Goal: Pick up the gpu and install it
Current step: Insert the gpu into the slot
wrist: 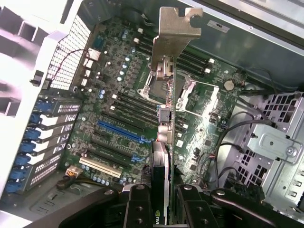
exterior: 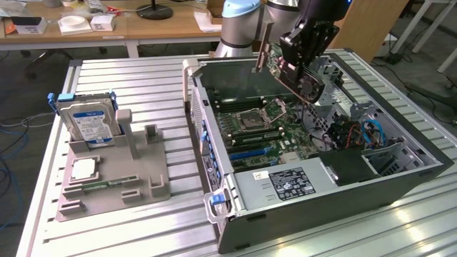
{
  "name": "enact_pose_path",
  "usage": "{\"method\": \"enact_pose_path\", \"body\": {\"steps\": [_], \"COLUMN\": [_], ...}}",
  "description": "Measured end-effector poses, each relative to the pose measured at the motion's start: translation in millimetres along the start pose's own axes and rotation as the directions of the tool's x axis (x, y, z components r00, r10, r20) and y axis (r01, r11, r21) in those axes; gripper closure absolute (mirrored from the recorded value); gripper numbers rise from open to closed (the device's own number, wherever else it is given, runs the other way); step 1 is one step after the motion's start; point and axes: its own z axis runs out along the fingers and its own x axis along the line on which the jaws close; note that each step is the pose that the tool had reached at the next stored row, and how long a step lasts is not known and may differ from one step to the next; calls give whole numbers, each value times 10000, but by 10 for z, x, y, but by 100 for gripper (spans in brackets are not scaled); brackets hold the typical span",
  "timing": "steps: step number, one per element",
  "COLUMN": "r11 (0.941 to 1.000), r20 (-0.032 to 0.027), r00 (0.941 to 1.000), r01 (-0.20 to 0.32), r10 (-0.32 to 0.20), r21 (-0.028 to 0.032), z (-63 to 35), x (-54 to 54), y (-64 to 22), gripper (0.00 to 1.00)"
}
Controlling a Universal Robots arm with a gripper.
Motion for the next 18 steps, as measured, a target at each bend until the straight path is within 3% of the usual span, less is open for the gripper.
{"method": "enact_pose_path", "body": {"steps": [18], "r11": [9939], "r20": [-16], "r00": [9939], "r01": [1099], "r10": [-1099], "r21": [-14], "z": [0], "x": [6], "y": [-5], "gripper": [73]}}
